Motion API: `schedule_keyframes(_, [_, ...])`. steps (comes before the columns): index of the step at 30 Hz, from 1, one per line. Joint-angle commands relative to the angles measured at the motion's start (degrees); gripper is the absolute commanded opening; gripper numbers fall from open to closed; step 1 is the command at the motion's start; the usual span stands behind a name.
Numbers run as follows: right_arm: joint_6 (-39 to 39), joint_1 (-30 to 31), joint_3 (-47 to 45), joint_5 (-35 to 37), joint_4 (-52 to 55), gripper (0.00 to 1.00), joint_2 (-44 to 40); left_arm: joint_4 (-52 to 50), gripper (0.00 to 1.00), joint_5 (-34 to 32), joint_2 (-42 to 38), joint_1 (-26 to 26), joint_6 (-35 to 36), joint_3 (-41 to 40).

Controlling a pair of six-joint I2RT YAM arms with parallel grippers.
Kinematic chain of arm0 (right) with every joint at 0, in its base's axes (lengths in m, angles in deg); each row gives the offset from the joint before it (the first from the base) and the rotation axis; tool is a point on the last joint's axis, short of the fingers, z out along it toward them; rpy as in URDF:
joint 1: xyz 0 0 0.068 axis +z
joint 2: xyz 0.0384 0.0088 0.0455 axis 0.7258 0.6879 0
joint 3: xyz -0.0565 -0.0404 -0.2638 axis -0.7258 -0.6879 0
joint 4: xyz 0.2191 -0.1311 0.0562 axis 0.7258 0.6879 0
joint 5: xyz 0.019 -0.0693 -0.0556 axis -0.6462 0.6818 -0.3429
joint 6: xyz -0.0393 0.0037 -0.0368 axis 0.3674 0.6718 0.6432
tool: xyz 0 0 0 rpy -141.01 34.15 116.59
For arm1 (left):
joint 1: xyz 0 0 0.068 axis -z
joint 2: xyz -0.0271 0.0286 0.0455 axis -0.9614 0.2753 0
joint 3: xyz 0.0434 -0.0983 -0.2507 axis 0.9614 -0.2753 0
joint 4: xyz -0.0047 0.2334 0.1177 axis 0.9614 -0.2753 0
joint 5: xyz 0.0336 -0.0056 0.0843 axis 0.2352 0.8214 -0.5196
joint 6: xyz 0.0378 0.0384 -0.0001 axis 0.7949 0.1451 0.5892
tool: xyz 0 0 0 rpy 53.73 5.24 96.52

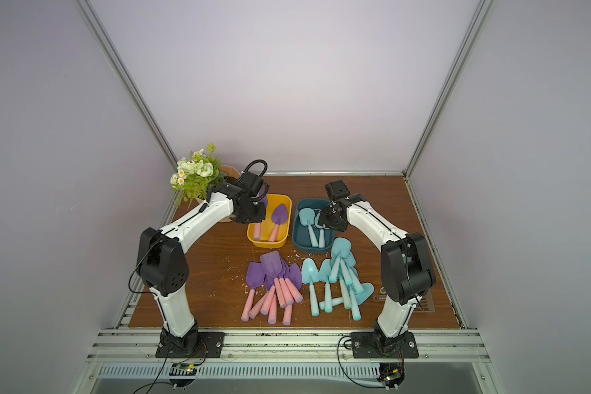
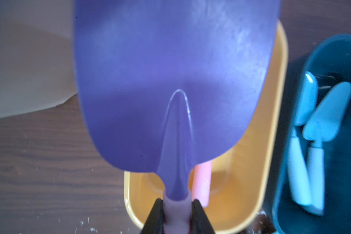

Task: Sort the small shovels by color and place them into the storage box
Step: Place the shovel in the storage box, then pick up the shovel from the center of the board.

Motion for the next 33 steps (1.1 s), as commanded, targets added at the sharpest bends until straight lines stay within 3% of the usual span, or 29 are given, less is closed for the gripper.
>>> schedule_keyframes(1, [-1.7,0.0,-0.4,2.0,1.5,0.58,-3.6,-0.2,0.01,-0.1,4.3,-0.8,4.9,2.7])
schedule_keyframes(8, [-2.2,0.2,-1.6,3.4,2.1,0.58,-4.6,1.7,0.07,3.4,8.5,-0.8,5.6,1.8])
schedule_keyframes(12, [-2.0,0.3,-2.1,3.2,2.3,0.59,-4.3,2.1,0.28,3.4,9.3,-0.8,5.6,1.9])
schedule_keyframes(19, [1.4,4.0,-2.8,1.9,4.1,0.59,-3.9,2.1,0.54,3.7,7.6,-0.8,4.1,1.9])
schedule_keyframes(33, [1.0,24.2,-14.3,3.8,10.4,0.57,-11.6,5.6,0.62,-0.2,-2.4,-0.9,-1.6,1.2])
